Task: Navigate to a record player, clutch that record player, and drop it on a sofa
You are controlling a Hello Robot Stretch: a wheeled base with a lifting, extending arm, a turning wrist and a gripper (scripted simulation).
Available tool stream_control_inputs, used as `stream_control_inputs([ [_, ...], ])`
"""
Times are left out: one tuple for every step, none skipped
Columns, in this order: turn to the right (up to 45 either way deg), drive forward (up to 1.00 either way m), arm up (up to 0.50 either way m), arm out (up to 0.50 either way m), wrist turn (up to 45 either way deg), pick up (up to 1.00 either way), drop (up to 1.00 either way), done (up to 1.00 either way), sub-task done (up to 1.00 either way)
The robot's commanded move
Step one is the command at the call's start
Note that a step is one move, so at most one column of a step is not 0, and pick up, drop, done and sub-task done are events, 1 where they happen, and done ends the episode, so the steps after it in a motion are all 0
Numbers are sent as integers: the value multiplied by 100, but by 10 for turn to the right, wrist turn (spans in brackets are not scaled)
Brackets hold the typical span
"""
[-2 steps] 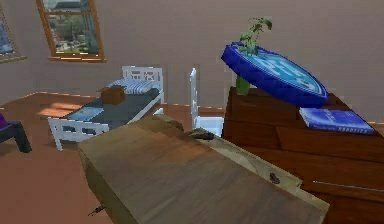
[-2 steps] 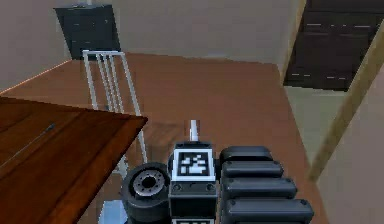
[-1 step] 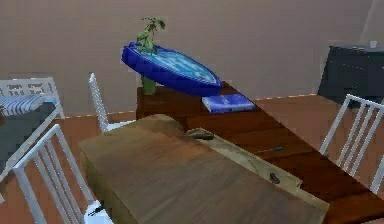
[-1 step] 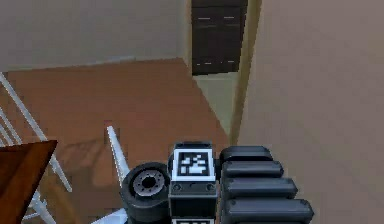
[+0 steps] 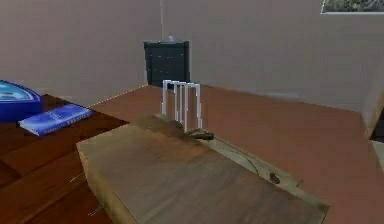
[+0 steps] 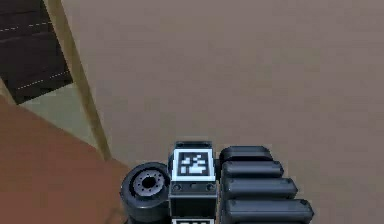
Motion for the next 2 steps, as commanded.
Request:
stream_control_inputs([
  [450,0,0,0,0,0,0,0,0],
  [300,0,0,0,0,0,0,0,0],
])
